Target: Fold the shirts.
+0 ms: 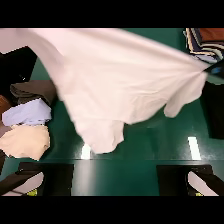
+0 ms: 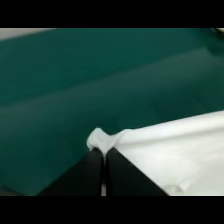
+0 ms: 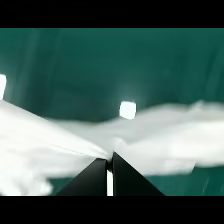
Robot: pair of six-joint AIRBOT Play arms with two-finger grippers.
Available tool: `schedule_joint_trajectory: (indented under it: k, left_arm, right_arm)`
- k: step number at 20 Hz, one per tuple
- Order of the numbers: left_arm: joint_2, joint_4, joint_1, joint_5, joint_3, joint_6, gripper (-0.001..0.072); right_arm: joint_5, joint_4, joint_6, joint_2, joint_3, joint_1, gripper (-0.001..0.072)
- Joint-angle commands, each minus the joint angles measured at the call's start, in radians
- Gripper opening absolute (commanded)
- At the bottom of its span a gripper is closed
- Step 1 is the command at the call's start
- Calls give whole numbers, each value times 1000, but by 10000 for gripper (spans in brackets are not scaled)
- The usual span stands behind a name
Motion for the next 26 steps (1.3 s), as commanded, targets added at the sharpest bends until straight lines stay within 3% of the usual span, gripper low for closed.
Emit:
schedule_joint_trajectory:
  k: [1, 6, 11, 13, 14, 15, 16, 21, 26]
  left_arm:
    - [-245, -5, 1, -177, 1, -7, 24]
    - [-512, -2, 1, -82, 0, -6, 24]
    - [-563, -2, 1, 84, 1, -6, 24]
    - [-562, 0, 1, 90, 1, -7, 26]
    - [-560, 11, 1, 80, 1, -7, 162]
    - [-558, 23, 2, 61, 4, -13, 459]
    - [-558, 34, 8, 19, 13, -42, 502]
    - [-496, 37, 71, -115, -65, -81, 501]
    - [-319, 13, 49, 2, -507, -87, 500]
  right_arm:
    - [-72, -57, 12, -177, -124, 97, 17]
    - [-354, -48, -2, -427, -101, 130, 16]
    - [-381, -48, -2, -587, 105, 109, 32]
    - [-348, -48, -2, -622, 174, 89, 442]
    - [-336, -48, -2, -621, 192, 76, 442]
    - [-317, -50, -15, -609, 199, 64, 442]
    - [-297, -57, -28, -587, 189, 46, 441]
    - [-257, -56, -58, -353, -86, -47, 440]
    - [-318, -46, -58, -145, -327, -75, 440]
